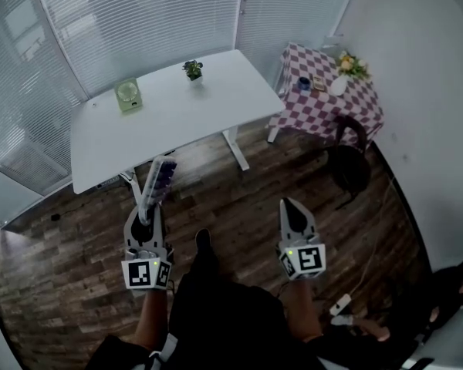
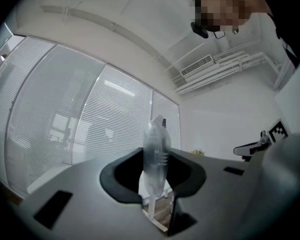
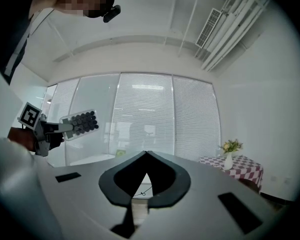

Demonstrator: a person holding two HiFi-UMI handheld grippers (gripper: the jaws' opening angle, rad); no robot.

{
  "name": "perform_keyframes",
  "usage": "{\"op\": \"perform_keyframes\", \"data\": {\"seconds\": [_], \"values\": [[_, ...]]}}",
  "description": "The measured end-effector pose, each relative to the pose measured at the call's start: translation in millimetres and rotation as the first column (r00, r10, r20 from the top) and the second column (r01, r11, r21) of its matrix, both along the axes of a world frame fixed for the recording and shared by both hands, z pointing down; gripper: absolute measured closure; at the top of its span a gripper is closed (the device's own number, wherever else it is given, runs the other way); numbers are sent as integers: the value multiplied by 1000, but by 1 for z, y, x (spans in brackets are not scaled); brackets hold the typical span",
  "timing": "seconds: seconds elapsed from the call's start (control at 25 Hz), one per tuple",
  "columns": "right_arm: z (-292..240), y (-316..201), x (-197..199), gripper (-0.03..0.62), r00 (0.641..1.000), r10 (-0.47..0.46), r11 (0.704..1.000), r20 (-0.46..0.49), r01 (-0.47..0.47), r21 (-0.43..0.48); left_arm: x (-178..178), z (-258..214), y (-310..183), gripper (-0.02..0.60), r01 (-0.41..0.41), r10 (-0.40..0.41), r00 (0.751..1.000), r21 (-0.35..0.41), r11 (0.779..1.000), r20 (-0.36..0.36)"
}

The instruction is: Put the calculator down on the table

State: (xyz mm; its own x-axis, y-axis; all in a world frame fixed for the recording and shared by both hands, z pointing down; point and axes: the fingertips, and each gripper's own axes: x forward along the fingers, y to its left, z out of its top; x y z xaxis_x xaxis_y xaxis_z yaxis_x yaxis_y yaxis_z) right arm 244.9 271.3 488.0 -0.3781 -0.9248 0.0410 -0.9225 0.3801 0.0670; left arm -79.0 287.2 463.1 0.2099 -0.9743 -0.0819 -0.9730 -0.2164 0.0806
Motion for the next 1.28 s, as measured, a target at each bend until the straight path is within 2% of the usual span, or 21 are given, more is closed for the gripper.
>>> {"op": "perform_keyframes", "data": {"seconds": [0.36,0.72,1.0,1.28], "values": [[4,-60,-13,589,1000,-14,1000,4,15,-24,-8,4,-55,480,9,-9,1000,-29,1000,-2],[2,-131,-51,588,999,-26,999,21,27,-40,-44,1,-120,480,12,-13,1000,-54,998,-28],[-5,-187,-78,588,1000,-7,999,15,8,-34,-69,-5,-180,480,-12,11,1000,-45,999,-27],[-16,-222,-101,588,999,-12,1000,32,13,-8,-82,-4,-229,480,-48,47,999,-45,998,-28]]}}
